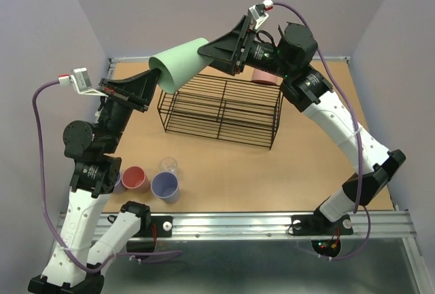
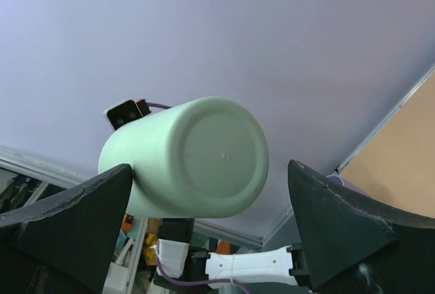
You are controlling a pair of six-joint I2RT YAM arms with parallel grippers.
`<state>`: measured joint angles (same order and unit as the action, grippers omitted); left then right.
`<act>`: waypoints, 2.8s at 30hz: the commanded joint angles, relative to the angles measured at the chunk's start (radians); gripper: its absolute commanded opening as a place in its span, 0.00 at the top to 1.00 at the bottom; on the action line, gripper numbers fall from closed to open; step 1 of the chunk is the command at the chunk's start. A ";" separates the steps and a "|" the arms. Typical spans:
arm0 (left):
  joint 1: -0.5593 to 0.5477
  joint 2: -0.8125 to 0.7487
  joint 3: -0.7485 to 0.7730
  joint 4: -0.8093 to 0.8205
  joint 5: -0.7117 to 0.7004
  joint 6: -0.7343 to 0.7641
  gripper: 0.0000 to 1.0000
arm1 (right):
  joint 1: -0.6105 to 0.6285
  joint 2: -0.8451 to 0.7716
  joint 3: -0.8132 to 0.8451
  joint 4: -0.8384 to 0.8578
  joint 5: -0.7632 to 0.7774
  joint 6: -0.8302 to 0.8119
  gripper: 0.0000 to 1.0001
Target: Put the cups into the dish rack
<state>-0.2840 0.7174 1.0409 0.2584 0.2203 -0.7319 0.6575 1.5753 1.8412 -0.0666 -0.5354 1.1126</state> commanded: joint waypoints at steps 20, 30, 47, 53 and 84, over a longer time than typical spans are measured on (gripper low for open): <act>-0.003 0.007 -0.078 0.265 -0.055 -0.061 1.00 | 0.111 0.074 0.042 0.439 0.114 0.244 0.07; -0.037 0.016 -0.093 0.242 -0.088 -0.052 1.00 | 0.117 0.081 0.069 0.409 0.155 0.219 0.65; -0.038 -0.074 -0.007 -0.571 -0.167 0.227 0.59 | -0.134 0.156 0.307 -0.267 0.195 -0.164 1.00; -0.038 -0.176 -0.082 -0.689 -0.177 0.221 0.61 | -0.180 0.391 0.711 -0.676 0.255 -0.413 1.00; -0.038 -0.104 -0.162 -0.673 -0.104 0.295 0.68 | -0.154 0.554 0.790 -0.872 0.494 -0.717 0.97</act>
<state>-0.3206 0.6075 0.8951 -0.4675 0.1005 -0.4637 0.4831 2.1067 2.5706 -0.9573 -0.0570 0.4335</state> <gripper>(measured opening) 0.320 0.774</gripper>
